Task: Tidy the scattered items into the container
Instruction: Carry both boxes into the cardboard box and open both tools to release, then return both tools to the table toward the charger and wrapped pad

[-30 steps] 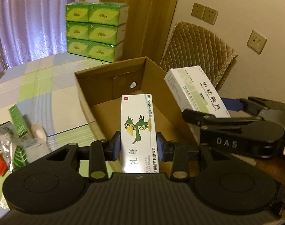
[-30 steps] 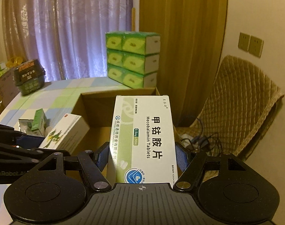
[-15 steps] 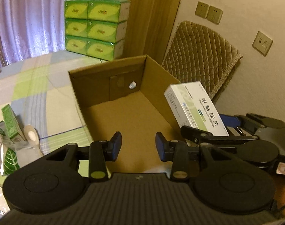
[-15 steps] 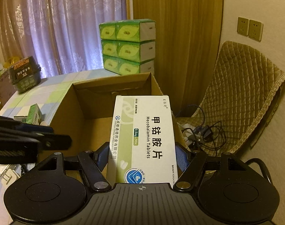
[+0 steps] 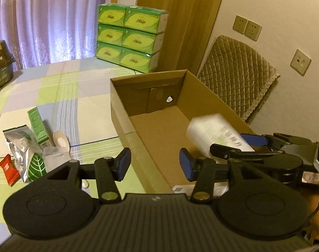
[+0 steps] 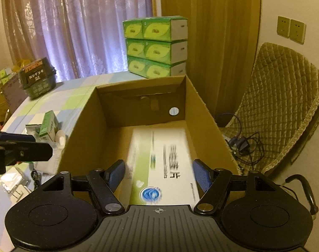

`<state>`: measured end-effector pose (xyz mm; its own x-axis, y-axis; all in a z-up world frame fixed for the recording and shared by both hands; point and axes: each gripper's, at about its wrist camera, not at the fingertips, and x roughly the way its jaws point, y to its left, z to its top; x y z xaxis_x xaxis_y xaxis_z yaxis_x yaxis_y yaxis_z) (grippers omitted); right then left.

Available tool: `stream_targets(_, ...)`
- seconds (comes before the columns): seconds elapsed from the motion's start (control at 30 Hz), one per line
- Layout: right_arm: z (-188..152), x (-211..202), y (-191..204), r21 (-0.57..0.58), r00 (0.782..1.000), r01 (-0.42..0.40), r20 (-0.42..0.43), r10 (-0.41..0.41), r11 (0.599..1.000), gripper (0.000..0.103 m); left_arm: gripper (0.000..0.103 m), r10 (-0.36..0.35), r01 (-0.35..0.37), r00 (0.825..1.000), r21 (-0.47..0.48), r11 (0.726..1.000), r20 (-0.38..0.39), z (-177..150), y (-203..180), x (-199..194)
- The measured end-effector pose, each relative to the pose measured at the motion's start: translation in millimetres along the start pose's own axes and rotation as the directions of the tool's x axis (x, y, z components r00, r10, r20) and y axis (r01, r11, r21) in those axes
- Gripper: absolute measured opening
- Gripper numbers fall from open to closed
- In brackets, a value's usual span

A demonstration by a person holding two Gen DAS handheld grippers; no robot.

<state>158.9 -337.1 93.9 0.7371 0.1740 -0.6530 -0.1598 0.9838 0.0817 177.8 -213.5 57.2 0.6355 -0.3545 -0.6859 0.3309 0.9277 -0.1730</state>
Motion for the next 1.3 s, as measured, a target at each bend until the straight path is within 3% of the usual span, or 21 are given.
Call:
stream_targets(0.03, 0.6, -1.7, 0.7, 0.003, 1.000, -0.001, 0.010, 0.001, 1.000, 0.090, 0.046, 0.000, 0.000, 1.000, -0.005, 1.000, 0.000, -1.3, 1.6, -1.0)
stream_targets(0.27, 3.4, -13.4, 4.3, 0.013, 1.000, 0.007, 0.027, -0.008, 1.000, 0.090, 0.049, 0.013, -0.013, 1.000, -0.028, 1.000, -0.002, -13.5, 13.7, -9.6)
stream_targets(0.5, -0.5, -35.6, 21.5, 0.017, 0.998, -0.014, 0.054, 0.013, 1.000, 0.090, 0.060, 0.046, -0.046, 0.999, -0.054, 0.997, -0.004, -33.8, 31.8, -27.6)
stream_targets(0.57, -1.0, -42.5, 30.7, 0.012, 0.998, -0.027, 0.062, 0.026, 1.000, 0.090, 0.062, 0.057, -0.057, 0.998, -0.061, 0.996, -0.004, -39.9, 38.2, -34.2)
stream_targets(0.63, -1.8, -49.4, 41.3, 0.005, 0.997, -0.045, 0.069, 0.045, 0.999, 0.090, 0.076, 0.077, -0.076, 0.997, -0.065, 0.995, 0.007, -47.0, 44.8, -43.0)
stream_targets(0.7, -3.1, -55.6, 53.4, -0.009, 0.995, -0.065, 0.071, 0.066, 0.998, 0.090, 0.083, 0.087, -0.085, 0.996, -0.069, 0.994, 0.026, -54.3, 51.5, -53.1)
stream_targets(1.07, -16.6, -74.1, 128.1, -0.099, 0.982, -0.174, 0.062, 0.181, 0.980, 0.090, 0.102, 0.196, -0.193, 0.980, -0.067, 0.979, 0.037, -102.9, 105.7, -110.3)
stream_targets(1.3, -34.2, -64.5, 168.0, -0.149, 0.971, -0.236, 0.004, 0.239, 0.960, 0.090, 0.102, 0.232, -0.231, 0.973, -0.160, 0.960, -0.010, -135.9, 156.0, -132.2)
